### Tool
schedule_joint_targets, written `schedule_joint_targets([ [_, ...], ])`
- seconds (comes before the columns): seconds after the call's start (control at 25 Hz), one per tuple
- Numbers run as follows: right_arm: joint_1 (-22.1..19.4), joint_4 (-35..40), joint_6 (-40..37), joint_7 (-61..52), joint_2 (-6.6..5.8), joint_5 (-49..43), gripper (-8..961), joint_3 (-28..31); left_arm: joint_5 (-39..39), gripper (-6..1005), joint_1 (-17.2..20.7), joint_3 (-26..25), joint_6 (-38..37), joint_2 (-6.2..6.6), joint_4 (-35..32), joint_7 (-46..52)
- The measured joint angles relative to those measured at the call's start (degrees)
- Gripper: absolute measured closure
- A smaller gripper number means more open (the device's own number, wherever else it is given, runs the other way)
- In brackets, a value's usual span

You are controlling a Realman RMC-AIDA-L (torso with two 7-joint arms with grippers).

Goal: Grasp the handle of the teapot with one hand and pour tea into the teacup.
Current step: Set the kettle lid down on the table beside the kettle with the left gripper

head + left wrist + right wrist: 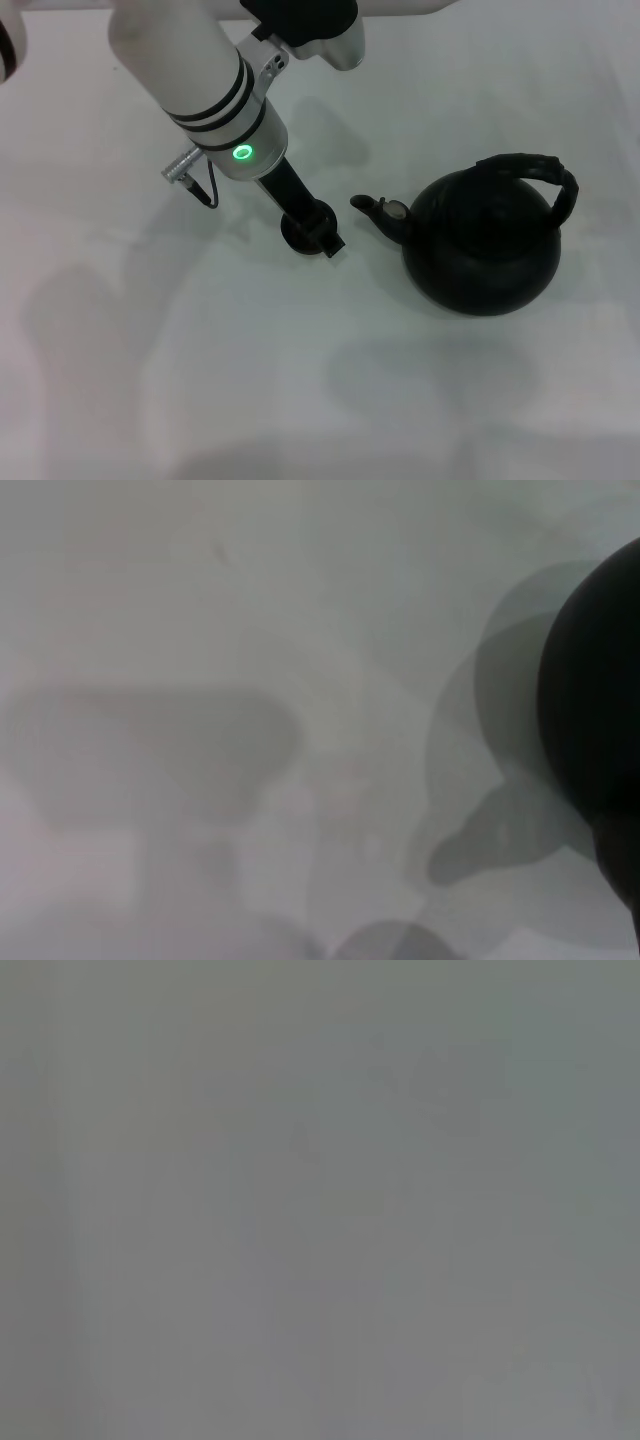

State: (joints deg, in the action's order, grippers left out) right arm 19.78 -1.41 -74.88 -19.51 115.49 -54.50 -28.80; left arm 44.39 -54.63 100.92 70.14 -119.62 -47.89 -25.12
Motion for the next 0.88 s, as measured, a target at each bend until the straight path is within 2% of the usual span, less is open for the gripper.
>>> schedule_joint_targets([
  [0.88,0.0,0.0,-0.5,0.0,0.00,0.0,83,-0.1,0.1,250,0.4,1.7,-1.4,-0.07,1.6,0.5],
])
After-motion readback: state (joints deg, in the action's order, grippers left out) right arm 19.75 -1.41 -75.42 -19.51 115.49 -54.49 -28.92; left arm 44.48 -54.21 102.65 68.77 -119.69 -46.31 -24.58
